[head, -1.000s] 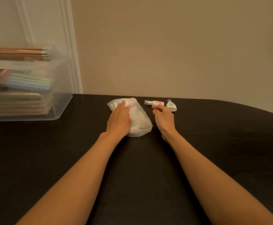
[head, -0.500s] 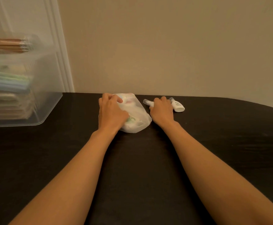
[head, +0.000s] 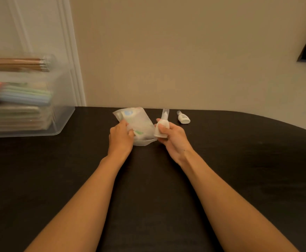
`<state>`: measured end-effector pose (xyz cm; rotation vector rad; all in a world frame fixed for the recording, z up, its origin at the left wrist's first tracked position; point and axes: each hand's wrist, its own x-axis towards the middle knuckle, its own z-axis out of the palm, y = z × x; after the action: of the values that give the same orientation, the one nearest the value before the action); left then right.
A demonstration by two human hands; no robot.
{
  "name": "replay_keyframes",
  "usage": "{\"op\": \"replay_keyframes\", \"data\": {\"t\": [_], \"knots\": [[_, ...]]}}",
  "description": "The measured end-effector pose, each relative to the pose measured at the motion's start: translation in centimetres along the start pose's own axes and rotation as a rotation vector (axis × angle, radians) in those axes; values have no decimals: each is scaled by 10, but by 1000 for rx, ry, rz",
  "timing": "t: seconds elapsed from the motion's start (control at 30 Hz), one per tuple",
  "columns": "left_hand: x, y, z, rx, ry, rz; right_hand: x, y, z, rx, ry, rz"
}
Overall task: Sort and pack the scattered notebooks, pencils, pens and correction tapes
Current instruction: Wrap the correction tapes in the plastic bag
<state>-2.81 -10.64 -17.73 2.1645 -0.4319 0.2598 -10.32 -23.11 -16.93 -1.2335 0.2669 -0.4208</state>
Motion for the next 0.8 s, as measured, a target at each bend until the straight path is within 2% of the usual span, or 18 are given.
{"op": "replay_keyframes", "data": {"t": [0.23, 0.33, 0.4, 0.47, 0.6, 0.7, 0.8], "knots": [[-39, 7, -17, -29, -30, 37, -53, -3, 5, 17, -137, -109], [-57, 5, -28, -10, -42, 64, -70, -2, 10, -129, -201, -92], [-65, 3, -35, -20, -34, 71, -78, 3, 14, -328, -173, -102], [-71, 1, -40, -30, -30, 65, -84, 6, 18, -425, -101, -147], [-78, -1, -49, -47, -41, 54, -95, 8, 23, -503, -3, -264], [-81, -3, -53, -45, -69, 74, -100, 6, 25, -488, 25, -285], [-81, -3, -56, -65, -111, 94, -100, 4, 23, -624, 70, -390]]}}
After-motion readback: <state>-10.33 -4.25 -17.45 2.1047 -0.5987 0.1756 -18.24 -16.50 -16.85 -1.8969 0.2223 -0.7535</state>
